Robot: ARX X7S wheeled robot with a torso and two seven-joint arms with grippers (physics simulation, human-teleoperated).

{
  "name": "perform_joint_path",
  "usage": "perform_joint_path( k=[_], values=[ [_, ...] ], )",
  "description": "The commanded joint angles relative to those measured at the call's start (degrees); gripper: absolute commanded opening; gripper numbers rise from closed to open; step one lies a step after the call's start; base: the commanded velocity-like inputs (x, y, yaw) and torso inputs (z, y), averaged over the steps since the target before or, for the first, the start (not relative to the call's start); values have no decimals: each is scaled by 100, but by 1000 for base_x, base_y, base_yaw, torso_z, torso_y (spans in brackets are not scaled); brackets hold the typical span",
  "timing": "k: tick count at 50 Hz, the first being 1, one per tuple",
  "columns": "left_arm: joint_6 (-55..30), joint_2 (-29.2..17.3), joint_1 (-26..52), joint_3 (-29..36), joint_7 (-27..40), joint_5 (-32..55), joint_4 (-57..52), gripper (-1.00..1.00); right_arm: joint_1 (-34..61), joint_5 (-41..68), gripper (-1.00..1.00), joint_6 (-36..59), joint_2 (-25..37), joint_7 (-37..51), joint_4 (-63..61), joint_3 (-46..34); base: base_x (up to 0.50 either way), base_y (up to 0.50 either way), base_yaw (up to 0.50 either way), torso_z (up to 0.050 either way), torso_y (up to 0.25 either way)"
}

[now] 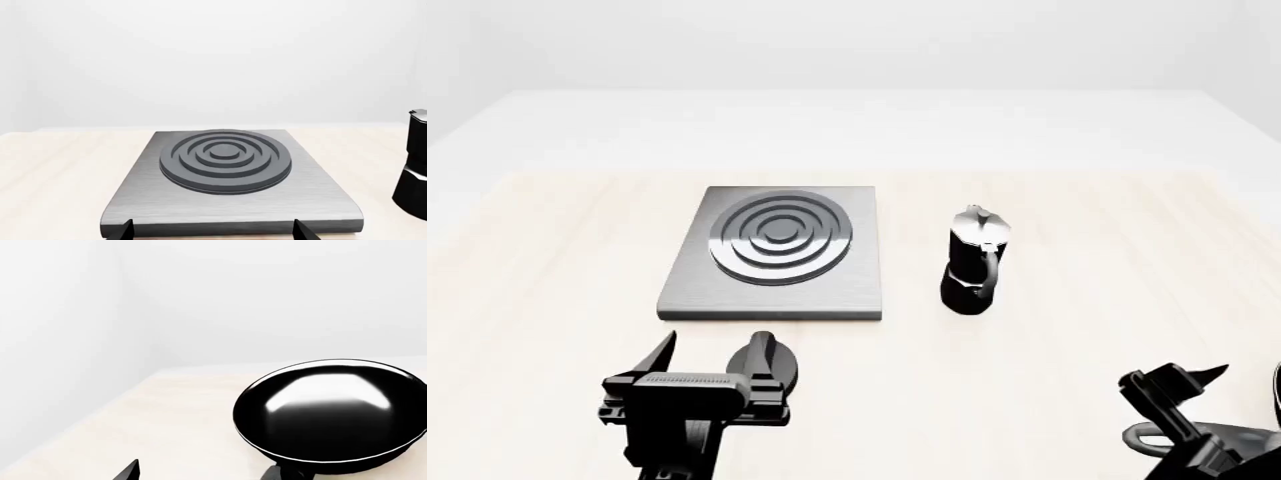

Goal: Put the frying pan on the stove.

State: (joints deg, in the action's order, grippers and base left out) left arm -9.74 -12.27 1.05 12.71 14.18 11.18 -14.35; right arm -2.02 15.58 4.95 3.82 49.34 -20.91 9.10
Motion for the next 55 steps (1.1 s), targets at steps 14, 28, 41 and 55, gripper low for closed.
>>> perform_joint_path(
  k=[14,28,41,55],
  values=[
    [40,-49,0,66,33,70,36,100,210,-257,100,-86,-1,615,350,-294,0,0,0,0,0],
    [80,-82,-3,91,52,123,68,100,540,-229,100,440,-19,1097,403,-470,0,0,0,0,0],
    [127,-115,-4,107,79,172,108,100,874,-248,100,712,10,1512,621,-514,0,0,0,0,0],
    [230,-154,-55,79,120,237,147,100,1107,-194,100,681,-11,1806,982,-542,0,0,0,0,0]
  ],
)
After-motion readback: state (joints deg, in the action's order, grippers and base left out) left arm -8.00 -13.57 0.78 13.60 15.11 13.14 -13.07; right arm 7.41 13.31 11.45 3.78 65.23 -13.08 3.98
